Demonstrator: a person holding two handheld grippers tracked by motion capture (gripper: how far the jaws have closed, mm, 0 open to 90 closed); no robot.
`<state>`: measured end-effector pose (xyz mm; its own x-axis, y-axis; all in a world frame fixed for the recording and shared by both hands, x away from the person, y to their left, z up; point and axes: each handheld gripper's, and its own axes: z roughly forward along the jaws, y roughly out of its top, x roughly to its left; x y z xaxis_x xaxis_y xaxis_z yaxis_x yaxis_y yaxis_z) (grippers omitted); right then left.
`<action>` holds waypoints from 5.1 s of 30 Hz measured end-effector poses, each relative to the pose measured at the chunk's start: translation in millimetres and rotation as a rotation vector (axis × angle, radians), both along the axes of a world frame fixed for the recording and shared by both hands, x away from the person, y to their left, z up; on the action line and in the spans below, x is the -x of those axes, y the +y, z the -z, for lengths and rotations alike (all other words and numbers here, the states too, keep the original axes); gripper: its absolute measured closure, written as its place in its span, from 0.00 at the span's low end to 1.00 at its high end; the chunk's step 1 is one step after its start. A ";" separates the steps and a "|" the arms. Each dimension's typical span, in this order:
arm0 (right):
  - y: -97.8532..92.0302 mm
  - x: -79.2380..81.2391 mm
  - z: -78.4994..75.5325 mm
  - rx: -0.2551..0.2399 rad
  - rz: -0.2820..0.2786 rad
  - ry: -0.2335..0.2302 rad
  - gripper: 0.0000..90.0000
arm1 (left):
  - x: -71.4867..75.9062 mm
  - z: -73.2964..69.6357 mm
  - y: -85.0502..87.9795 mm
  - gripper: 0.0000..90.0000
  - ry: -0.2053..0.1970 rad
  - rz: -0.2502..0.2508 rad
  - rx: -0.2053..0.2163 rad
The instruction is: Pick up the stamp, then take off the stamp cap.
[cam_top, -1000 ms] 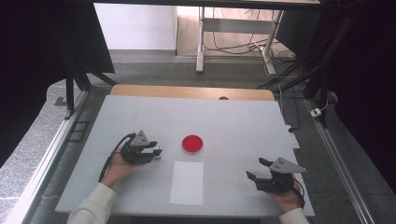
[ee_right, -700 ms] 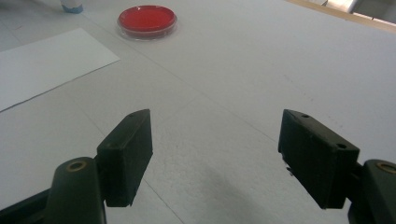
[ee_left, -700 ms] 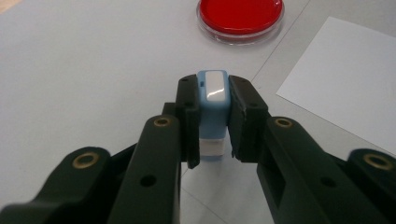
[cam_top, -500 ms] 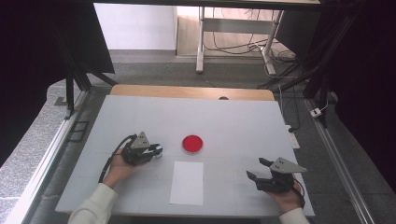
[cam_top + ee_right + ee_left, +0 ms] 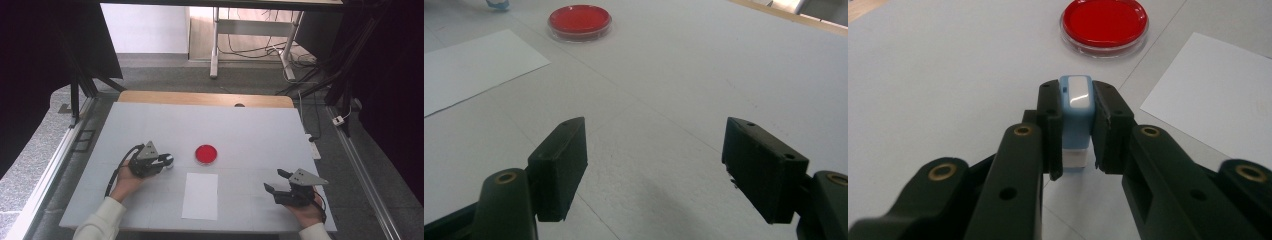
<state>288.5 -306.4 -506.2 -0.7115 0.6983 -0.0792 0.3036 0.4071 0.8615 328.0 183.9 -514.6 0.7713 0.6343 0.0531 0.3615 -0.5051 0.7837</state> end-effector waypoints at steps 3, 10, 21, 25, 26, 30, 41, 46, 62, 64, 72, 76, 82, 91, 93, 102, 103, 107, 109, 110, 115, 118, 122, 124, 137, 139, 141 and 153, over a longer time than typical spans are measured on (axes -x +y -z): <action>-0.1 0.0 0.1 0.001 0.001 -0.001 0.29 | 0.9 -0.6 0.0 0.84 0.001 0.002 0.002; -0.5 0.8 -0.7 0.005 0.005 -0.011 0.29 | 3.8 -4.3 1.8 0.84 -0.006 0.000 0.022; -1.7 1.8 -1.3 0.004 0.012 -0.022 0.30 | 12.0 -12.9 3.5 0.84 -0.008 -0.004 0.069; -2.0 2.0 -1.2 0.006 0.013 -0.027 0.30 | 14.2 -17.0 4.9 0.84 -0.013 -0.003 0.092; -2.1 1.8 -1.1 0.006 0.015 -0.027 0.30 | 14.7 -17.8 5.3 0.84 -0.015 -0.004 0.096; -2.2 1.5 -0.8 0.010 0.016 -0.027 0.30 | 16.8 -20.7 6.7 0.84 -0.025 -0.009 0.105; -2.4 1.5 -0.7 0.011 0.016 -0.028 0.30 | 20.4 -25.4 9.0 0.84 -0.028 -0.011 0.125; -2.7 1.4 -0.6 0.012 0.018 -0.029 0.30 | 23.1 -28.2 10.1 0.84 -0.032 -0.006 0.126; -2.5 1.8 -0.8 0.014 0.021 -0.037 0.30 | 29.7 -37.9 1.4 0.84 -0.020 0.024 0.171; -2.6 1.7 -0.8 0.014 0.021 -0.038 0.30 | 30.5 -39.2 -0.9 0.84 -0.019 0.032 0.173; -2.5 1.7 -0.9 0.012 0.023 -0.040 0.30 | 33.4 -42.8 -12.8 0.84 -0.022 0.058 0.177; -2.6 1.6 -0.9 0.012 0.024 -0.040 0.30 | 34.6 -43.7 -18.5 0.84 -0.020 0.073 0.178; -2.9 1.3 -0.9 0.005 0.026 -0.041 0.30 | 36.5 -44.9 -25.2 0.84 -0.022 0.087 0.179; -2.5 1.0 -0.6 0.012 0.025 -0.038 0.30 | 38.4 -45.2 -37.6 0.84 -0.025 0.114 0.170; -2.4 1.0 -0.6 0.012 0.025 -0.038 0.30 | 38.9 -45.4 -40.6 0.84 -0.025 0.120 0.168; -2.0 1.1 -0.4 0.017 0.025 -0.038 0.30 | 37.6 -47.0 -54.0 0.84 -0.025 0.142 0.173; -2.0 1.2 -0.4 0.017 0.025 -0.038 0.30 | 37.2 -47.4 -56.1 0.84 -0.025 0.145 0.175; -2.0 1.7 -0.5 0.015 0.025 -0.039 0.30 | 36.1 -49.4 -63.9 0.83 -0.029 0.160 0.174; -2.1 1.9 -0.6 0.014 0.026 -0.039 0.30 | 35.5 -50.0 -67.1 0.84 -0.030 0.168 0.175; -2.2 1.9 -0.6 0.014 0.026 -0.039 0.30 | 35.1 -50.2 -68.3 0.84 -0.030 0.171 0.174; -2.4 1.7 -0.7 0.002 0.027 -0.033 0.30 | 33.4 -50.5 -72.5 0.84 -0.028 0.174 0.179; -2.8 1.5 -0.6 0.005 0.032 -0.035 0.30 | 31.3 -51.8 -74.3 0.83 -0.028 0.175 0.188; -2.9 0.8 0.0 0.002 0.030 -0.031 0.30 | 28.0 -52.9 -76.4 0.84 -0.030 0.177 0.190; -2.8 0.9 0.1 0.007 0.029 -0.032 0.30 | 27.0 -53.4 -76.1 0.83 -0.032 0.176 0.193; -2.0 5.0 -1.7 0.000 0.033 -0.069 0.28 | 27.9 -53.8 -74.9 0.83 -0.033 0.167 0.195; -0.7 6.2 -1.7 -0.005 0.034 -0.087 0.28 | 27.3 -53.3 -75.8 0.83 -0.031 0.168 0.197; 0.6 7.2 -2.2 -0.009 0.035 -0.089 0.28 | 26.1 -52.8 -76.6 0.83 -0.028 0.172 0.197; 14.8 12.0 -6.3 -0.034 0.036 -0.073 0.31 | 22.7 -50.2 -79.4 0.83 -0.017 0.174 0.198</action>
<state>276.5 -291.6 -500.0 -0.6793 0.7261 -0.1061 0.2532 0.3676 0.8949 305.3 104.5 -464.4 0.8699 0.4911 -0.0454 0.2685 -0.3945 0.8788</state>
